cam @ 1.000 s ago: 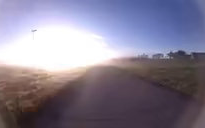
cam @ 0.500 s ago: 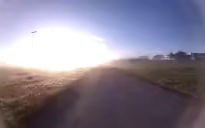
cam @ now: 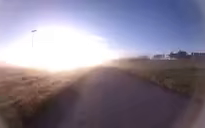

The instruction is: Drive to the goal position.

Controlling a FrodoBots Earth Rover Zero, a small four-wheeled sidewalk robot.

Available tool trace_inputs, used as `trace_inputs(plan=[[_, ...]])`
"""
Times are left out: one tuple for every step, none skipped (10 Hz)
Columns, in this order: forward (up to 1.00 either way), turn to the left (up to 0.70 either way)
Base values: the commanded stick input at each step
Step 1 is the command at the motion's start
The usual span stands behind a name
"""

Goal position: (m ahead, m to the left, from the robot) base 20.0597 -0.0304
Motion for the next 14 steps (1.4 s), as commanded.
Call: trace_inputs(plan=[[0.7, 0.0], [0.7, 0.0], [0.7, 0.0], [0.7, 0.0], [0.7, 0.0], [0.7, 0.0], [0.7, 0.0], [0.7, 0.0], [0.7, 0.0], [0.7, 0.0], [0.7, 0.0], [0.7, 0.0], [0.7, 0.0], [0.7, 0.0]])
